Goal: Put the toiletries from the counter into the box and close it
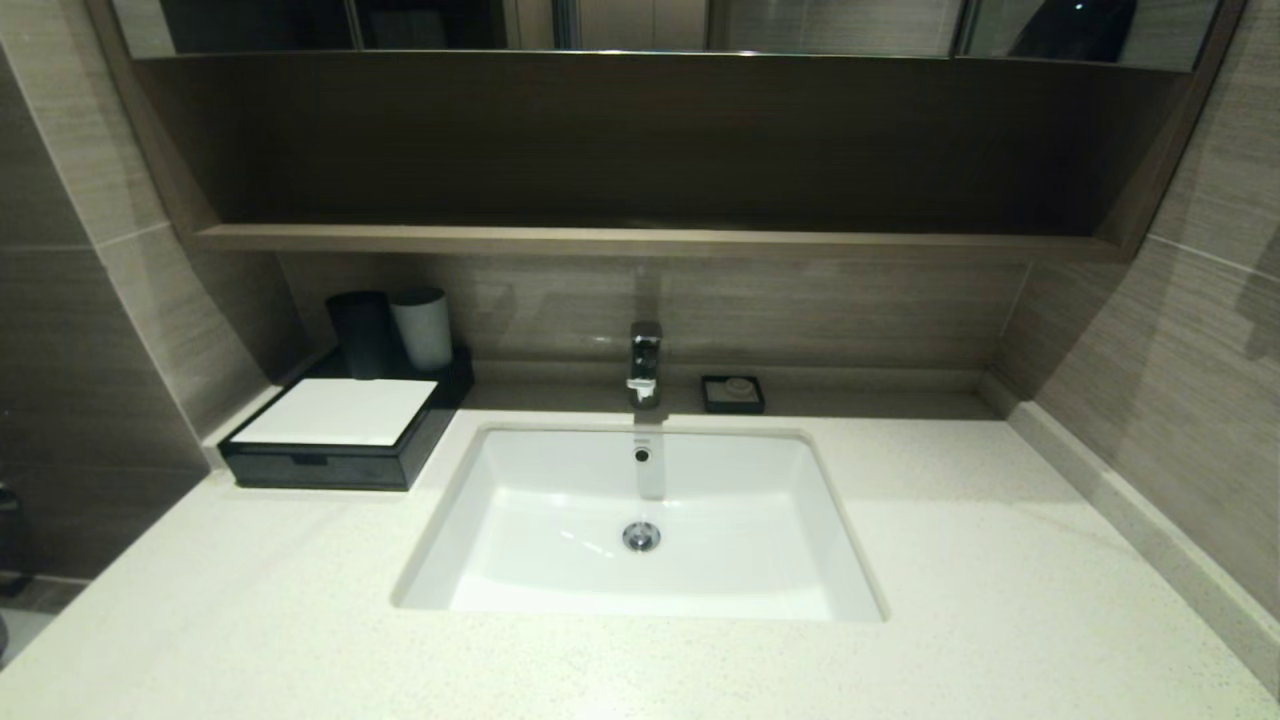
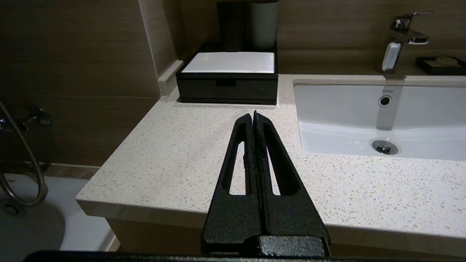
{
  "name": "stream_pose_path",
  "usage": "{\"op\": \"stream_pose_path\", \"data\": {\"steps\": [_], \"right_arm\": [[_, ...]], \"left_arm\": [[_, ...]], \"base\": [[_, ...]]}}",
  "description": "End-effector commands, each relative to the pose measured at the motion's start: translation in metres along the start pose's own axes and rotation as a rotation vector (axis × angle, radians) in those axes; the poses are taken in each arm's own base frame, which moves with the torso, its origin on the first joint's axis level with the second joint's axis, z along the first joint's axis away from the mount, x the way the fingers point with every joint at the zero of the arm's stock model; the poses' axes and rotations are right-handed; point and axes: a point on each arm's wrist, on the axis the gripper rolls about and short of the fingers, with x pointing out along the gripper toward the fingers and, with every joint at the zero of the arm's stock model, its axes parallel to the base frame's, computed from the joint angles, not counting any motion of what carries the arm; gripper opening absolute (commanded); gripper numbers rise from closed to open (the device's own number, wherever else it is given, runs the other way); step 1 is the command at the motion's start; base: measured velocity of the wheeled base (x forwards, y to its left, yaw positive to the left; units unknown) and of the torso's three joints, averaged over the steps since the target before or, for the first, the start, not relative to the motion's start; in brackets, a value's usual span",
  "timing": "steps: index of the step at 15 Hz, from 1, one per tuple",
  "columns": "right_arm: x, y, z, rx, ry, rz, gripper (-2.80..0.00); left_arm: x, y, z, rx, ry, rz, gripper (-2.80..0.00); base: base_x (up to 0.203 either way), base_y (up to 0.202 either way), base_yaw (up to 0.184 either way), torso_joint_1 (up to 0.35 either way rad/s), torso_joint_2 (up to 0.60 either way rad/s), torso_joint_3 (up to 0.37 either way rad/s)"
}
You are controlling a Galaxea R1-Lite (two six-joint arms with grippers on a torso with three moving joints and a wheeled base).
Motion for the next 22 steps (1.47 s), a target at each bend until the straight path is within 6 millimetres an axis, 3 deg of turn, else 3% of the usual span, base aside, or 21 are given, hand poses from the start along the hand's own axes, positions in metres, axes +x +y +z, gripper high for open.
{"op": "stream_pose_path", "data": {"steps": [1, 8, 12, 22], "right_arm": [[0.000, 0.000, 0.000, 0.000, 0.000, 0.000, -2.80], [0.000, 0.000, 0.000, 0.000, 0.001, 0.000, -2.80], [0.000, 0.000, 0.000, 0.000, 0.001, 0.000, -2.80], [0.000, 0.000, 0.000, 0.000, 0.001, 0.000, -2.80]], "left_arm": [[0.000, -0.001, -0.010, 0.001, 0.003, -0.001, -2.80], [-0.004, -0.002, -0.019, -0.004, -0.023, -0.043, -2.80], [-0.005, -0.004, -0.034, 0.003, 0.113, -0.084, -2.80], [-0.005, -0.004, -0.033, -0.047, 0.107, -0.076, -2.80]], "base": [[0.000, 0.000, 0.000, 0.000, 0.00, 0.000], [0.000, 0.000, 0.000, 0.000, 0.00, 0.000], [0.000, 0.000, 0.000, 0.000, 0.00, 0.000], [0.000, 0.000, 0.000, 0.000, 0.00, 0.000]]}}
